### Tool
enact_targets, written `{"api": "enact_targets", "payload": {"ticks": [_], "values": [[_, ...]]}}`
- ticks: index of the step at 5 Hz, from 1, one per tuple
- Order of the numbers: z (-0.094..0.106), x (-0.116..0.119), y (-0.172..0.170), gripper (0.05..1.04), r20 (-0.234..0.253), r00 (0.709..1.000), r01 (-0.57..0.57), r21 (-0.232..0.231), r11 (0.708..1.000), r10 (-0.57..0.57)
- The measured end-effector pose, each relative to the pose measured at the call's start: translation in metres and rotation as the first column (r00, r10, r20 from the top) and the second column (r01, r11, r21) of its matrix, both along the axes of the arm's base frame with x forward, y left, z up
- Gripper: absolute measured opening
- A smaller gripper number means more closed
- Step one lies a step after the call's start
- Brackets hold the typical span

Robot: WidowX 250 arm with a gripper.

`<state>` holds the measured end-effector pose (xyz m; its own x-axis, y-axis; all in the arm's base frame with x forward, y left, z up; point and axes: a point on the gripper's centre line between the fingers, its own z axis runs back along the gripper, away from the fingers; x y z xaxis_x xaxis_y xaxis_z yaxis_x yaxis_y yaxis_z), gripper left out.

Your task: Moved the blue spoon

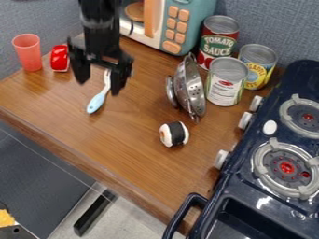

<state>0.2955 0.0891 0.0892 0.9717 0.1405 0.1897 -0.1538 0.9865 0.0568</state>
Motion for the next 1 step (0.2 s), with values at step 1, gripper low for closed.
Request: {"api": "enact_targets", "payload": {"ticks": [1], "values": [[0.0214,-0.0078,-0.0184,1.0,-0.024,0.995,0.094,0.017,0.995,-0.094]]}}
